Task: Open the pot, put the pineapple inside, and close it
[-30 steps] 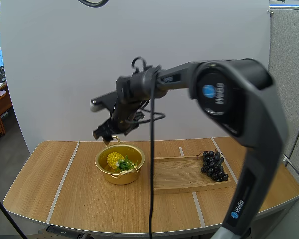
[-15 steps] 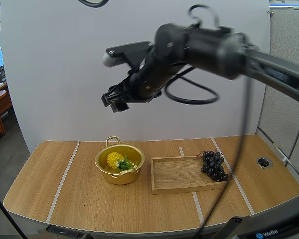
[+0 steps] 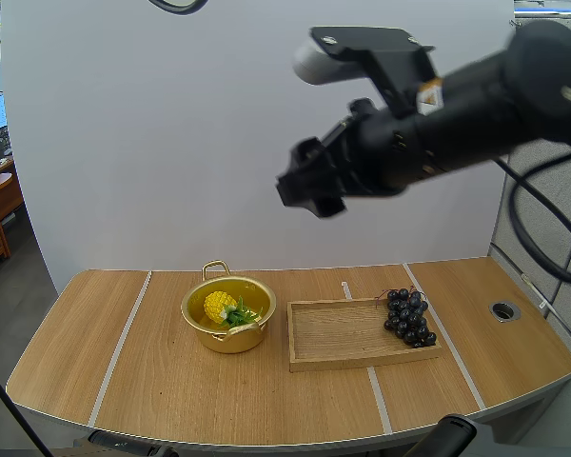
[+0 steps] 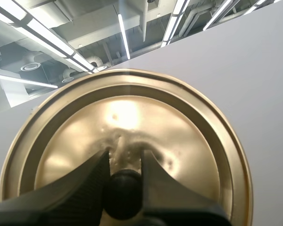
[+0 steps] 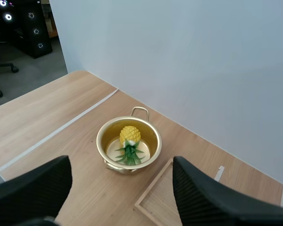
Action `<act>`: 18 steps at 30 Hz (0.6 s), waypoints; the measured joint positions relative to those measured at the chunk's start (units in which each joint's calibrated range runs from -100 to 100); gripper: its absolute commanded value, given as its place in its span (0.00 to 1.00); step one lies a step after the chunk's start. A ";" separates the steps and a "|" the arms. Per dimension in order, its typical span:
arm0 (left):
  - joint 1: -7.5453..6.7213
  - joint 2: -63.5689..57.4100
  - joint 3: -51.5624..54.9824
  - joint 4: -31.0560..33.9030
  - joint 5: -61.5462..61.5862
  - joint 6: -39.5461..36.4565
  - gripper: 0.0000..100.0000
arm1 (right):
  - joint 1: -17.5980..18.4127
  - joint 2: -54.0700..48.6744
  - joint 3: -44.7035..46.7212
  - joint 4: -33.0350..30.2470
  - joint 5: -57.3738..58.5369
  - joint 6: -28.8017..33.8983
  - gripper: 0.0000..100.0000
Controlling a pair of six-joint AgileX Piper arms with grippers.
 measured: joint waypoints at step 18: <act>0.00 0.00 0.00 0.00 0.00 0.00 0.00 | -4.11 -18.90 15.38 4.67 5.66 0.63 0.00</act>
